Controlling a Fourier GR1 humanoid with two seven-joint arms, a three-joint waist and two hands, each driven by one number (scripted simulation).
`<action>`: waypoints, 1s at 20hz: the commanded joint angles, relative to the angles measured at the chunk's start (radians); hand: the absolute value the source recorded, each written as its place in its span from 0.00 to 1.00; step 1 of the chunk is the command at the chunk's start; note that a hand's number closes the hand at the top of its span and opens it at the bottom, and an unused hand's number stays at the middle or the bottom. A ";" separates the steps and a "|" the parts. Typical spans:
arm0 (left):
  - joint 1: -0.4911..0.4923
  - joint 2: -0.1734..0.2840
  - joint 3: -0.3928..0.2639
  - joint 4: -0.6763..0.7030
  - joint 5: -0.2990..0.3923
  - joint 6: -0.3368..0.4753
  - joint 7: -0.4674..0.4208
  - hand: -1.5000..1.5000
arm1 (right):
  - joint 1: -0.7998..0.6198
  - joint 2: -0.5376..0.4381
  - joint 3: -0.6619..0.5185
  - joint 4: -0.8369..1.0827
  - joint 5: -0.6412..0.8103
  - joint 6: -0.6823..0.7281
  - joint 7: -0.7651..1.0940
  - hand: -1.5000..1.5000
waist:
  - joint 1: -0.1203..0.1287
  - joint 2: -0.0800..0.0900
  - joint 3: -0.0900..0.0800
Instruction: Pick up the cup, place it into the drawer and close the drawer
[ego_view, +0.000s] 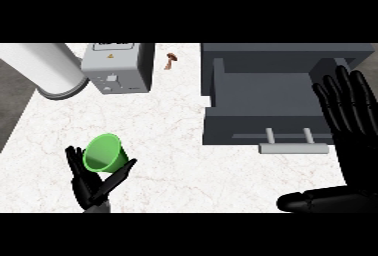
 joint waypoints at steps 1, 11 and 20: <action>-0.005 -0.015 -0.012 0.037 0.019 -0.089 -0.049 0.00 | -0.037 -0.019 -0.018 -0.037 -0.003 -0.023 0.079 0.00 | 0.000 0.000 0.000; -0.072 0.033 0.041 0.152 0.009 -0.310 -0.100 1.00 | 0.060 0.020 0.026 -0.027 0.016 0.007 -0.021 0.00 | -0.001 0.000 0.000; -0.155 0.079 0.034 0.213 -0.069 -0.320 -0.144 1.00 | 0.010 0.004 0.016 -0.049 0.012 -0.006 0.031 0.00 | -0.002 0.000 0.000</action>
